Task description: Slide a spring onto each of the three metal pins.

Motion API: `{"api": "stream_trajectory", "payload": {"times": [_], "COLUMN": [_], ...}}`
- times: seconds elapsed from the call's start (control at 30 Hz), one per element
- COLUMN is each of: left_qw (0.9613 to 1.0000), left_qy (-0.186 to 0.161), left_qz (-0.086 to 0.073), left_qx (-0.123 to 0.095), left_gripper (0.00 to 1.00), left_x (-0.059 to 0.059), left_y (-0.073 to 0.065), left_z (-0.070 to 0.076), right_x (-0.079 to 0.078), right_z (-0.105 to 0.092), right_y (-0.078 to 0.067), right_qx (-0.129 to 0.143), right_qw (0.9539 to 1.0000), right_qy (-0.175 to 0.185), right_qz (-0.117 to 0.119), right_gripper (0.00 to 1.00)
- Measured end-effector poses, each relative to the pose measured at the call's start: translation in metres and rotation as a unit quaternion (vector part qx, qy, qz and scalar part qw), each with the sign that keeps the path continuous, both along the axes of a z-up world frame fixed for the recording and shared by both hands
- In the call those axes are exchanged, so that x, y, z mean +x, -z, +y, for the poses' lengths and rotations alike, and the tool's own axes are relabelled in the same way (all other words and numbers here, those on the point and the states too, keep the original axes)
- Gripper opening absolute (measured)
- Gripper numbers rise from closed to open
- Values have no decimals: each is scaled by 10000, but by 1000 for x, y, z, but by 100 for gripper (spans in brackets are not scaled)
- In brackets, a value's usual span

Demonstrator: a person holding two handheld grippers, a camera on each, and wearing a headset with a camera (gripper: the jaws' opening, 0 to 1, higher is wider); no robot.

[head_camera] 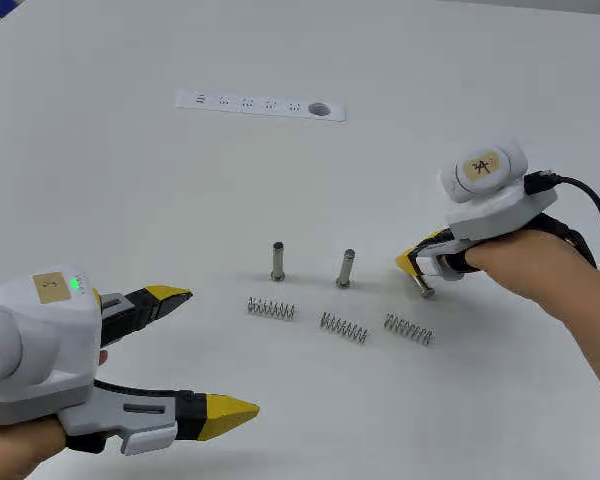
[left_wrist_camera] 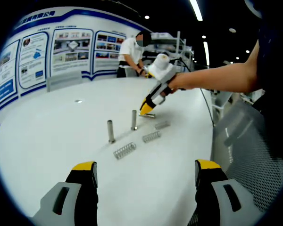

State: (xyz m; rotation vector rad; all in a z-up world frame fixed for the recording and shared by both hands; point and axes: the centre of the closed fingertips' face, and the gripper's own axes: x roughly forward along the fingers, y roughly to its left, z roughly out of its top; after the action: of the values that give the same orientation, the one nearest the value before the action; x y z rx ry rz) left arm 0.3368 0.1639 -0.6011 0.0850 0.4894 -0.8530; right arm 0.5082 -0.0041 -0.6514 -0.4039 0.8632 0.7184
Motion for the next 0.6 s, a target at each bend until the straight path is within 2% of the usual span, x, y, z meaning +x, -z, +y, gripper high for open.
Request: {"api": "stream_trajectory", "payload": {"times": [0.33, 0.6], "left_qw": [10000, 10000], "left_qy": [1, -21], "left_qz": [8, 11], "left_qx": [5, -16], "left_gripper": [86, 87], "left_x": [-1, -1], "left_y": [1, 1], "left_z": [0, 2], "right_x": [-1, -3], "right_z": [-1, -2], "right_y": [5, 10], "right_qx": [-101, -238], "right_qw": [9996, 9991], "right_qy": [222, 238], "right_qz": [168, 260], "right_gripper": [14, 11]}}
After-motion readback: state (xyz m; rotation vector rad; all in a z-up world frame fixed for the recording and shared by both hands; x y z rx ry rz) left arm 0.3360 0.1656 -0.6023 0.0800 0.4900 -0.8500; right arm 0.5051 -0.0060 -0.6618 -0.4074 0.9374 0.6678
